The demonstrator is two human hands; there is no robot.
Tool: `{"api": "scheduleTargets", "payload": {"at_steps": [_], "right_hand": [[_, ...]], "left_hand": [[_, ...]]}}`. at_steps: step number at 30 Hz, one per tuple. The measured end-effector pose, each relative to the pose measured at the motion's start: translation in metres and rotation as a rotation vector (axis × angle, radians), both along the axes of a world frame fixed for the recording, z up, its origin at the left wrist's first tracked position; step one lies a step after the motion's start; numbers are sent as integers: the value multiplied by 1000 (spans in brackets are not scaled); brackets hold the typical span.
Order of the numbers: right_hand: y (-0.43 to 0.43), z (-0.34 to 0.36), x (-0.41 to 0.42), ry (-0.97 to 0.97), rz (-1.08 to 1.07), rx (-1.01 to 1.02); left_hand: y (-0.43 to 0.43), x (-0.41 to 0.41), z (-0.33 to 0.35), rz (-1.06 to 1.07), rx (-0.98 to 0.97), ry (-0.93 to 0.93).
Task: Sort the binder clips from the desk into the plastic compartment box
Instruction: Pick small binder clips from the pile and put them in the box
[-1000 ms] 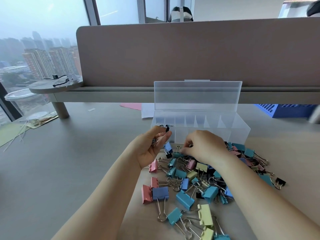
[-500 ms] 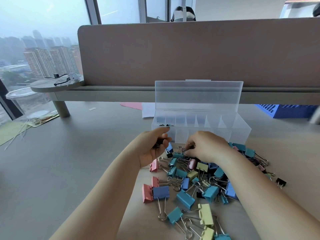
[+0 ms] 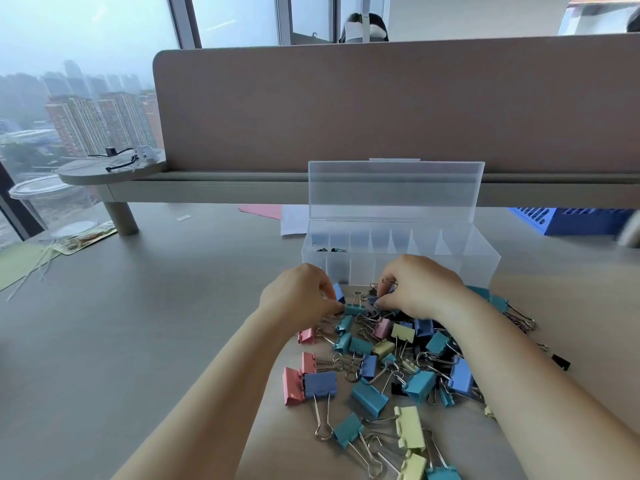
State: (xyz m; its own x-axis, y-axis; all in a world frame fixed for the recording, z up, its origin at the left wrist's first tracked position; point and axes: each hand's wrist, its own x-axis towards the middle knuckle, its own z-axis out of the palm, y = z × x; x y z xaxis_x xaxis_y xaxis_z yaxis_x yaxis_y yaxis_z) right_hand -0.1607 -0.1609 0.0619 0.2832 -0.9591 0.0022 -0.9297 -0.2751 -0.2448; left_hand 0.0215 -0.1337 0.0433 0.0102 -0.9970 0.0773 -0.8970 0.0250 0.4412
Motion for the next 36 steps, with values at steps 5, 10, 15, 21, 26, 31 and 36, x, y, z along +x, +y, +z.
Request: {"api": "scheduleTargets", "payload": {"at_steps": [5, 10, 15, 21, 26, 31, 36], "right_hand": [[3, -7, 7, 56, -38, -78], [6, -13, 16, 80, -59, -158], [6, -14, 16, 27, -64, -139], [-3, 2, 5, -640, -98, 104], [-6, 12, -7, -1418, -189, 654], [-5, 14, -10, -1602, -188, 723], [-7, 5, -4, -1186, -176, 432]], "left_hand": [[0, -3, 1, 47, 3, -50], [1, -8, -4, 78, -1, -132], [1, -13, -9, 130, -10, -124], [1, -17, -9, 156, -18, -128], [-1, -13, 0, 158, 61, 201], [1, -10, 25, 135, 503, 1352], [3, -12, 25, 128, 605, 1622]]}}
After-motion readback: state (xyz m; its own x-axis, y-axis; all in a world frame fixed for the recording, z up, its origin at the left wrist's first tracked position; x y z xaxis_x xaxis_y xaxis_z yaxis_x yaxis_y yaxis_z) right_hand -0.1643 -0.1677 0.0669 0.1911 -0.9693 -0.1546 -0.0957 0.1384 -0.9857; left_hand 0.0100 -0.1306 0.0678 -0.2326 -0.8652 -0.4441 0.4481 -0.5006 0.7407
